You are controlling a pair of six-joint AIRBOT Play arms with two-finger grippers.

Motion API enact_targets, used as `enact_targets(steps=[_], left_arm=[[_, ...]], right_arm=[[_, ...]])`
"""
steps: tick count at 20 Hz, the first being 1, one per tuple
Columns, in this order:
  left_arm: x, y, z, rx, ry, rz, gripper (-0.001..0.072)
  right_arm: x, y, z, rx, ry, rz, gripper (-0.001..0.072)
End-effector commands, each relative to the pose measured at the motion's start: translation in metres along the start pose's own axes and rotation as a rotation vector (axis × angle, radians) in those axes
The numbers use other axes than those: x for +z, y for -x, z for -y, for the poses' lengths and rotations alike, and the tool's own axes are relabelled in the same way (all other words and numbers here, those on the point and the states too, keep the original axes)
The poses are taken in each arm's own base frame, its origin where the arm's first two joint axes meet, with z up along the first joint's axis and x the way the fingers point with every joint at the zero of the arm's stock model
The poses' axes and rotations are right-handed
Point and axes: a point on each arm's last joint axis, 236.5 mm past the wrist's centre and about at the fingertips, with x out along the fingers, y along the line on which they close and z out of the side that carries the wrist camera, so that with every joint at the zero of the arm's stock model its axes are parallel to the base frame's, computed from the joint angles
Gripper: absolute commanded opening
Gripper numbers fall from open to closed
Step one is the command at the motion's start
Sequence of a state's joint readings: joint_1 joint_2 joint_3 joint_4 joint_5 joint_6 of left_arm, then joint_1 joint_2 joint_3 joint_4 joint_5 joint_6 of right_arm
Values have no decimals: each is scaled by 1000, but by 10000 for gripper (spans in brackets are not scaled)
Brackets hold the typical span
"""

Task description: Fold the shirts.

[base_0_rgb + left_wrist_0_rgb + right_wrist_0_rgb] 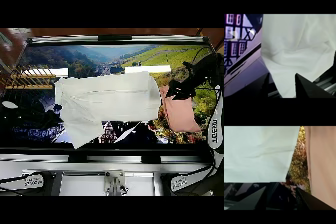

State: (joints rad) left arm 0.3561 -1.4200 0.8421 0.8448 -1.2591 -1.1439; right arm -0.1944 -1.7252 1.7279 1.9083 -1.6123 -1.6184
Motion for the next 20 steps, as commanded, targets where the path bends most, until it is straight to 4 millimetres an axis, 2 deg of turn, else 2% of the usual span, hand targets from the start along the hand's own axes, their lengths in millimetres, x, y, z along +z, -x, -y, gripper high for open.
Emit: enact_targets(steps=[1, 4, 7, 11, 13, 14, 16, 17, 19, 20], left_arm=[[-18, -14, -12, -1, 15, 8, 382], [-17, -21, -13, 19, -2, 18, 382], [-2, -23, -16, 35, 1, 80, 382], [-5, -31, -12, 24, 2, 56, 375], [-9, -38, -8, 25, -14, 34, 240], [-11, -41, -5, 25, -25, 24, 219], [-14, -45, 2, 26, -49, 9, 26], [-14, -45, 4, 25, -55, 9, 30], [-11, -43, 6, 23, -63, 14, 29], [-8, -40, 7, 21, -66, 20, 29]], right_arm=[[-1, -7, -3, 25, -11, 10, 462], [-2, -12, -2, 28, -17, 7, 463], [-2, -13, -2, 28, -19, 9, 463], [-2, -13, 1, 20, -20, 9, 463], [-6, -16, 5, 9, -27, -7, 463], [-14, -22, 7, 6, -33, -39, 464], [-34, -40, 10, 19, -55, -110, 464], [-43, -51, 7, 41, -61, -127, 464], [-57, -68, -2, 106, -72, -116, 548], [-62, -75, -6, 128, -83, -100, 548]])
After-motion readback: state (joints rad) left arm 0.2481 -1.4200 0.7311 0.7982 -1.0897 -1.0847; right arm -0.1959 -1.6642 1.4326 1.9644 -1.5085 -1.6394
